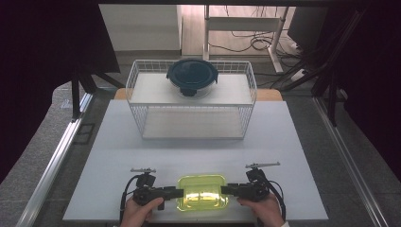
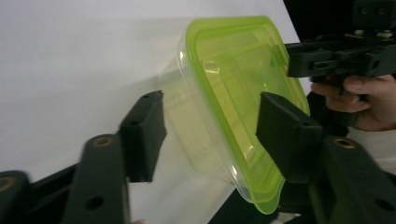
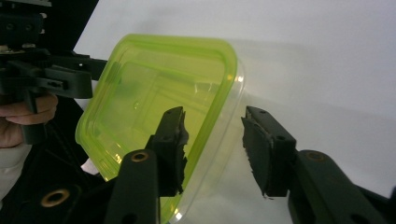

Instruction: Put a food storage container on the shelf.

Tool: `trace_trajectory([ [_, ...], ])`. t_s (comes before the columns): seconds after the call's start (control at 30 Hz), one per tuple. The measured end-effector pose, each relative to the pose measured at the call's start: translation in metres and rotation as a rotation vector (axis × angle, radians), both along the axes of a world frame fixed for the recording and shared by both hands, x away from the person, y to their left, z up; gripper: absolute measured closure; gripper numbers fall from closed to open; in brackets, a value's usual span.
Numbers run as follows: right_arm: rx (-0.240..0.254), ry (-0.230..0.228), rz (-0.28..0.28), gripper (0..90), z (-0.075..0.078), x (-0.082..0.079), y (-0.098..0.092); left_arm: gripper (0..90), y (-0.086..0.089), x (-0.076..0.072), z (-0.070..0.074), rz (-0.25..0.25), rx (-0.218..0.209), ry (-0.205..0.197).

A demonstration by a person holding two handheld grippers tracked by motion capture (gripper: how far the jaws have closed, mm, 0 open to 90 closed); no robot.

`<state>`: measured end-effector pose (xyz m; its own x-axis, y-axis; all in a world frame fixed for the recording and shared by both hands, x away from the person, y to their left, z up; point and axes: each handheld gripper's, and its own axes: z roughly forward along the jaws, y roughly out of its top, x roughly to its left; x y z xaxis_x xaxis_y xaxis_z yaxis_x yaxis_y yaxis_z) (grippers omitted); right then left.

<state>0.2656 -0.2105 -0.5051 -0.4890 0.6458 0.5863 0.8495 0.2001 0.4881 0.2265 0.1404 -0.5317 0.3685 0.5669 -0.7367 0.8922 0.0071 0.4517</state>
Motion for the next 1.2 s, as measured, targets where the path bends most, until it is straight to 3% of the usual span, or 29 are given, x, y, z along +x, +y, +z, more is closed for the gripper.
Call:
trace_trajectory([
  [0.07,0.011,0.014,0.005,61.9,-0.001,0.000,0.001,51.8,-0.001,0.001,-0.003,-0.004,-0.015,0.013],
  [0.13,0.028,0.033,0.001,65.8,-0.002,0.000,0.001,59.7,-0.003,0.001,-0.004,-0.001,-0.057,0.036],
  [0.3,0.039,0.052,-0.019,70.7,-0.003,-0.001,-0.001,68.4,-0.003,0.002,-0.006,0.029,-0.053,0.035],
  [0.7,0.024,0.020,-0.032,75.2,0.005,-0.001,-0.001,73.8,-0.001,-0.001,-0.001,0.038,-0.091,0.021],
  [0.97,0.000,-0.021,-0.022,77.0,0.012,-0.002,0.003,76.6,0.002,-0.002,0.005,0.031,-0.084,-0.018],
  [1.2,0.002,-0.028,-0.010,77.4,0.013,-0.001,0.002,77.0,0.002,-0.001,0.009,0.020,-0.080,-0.035],
])
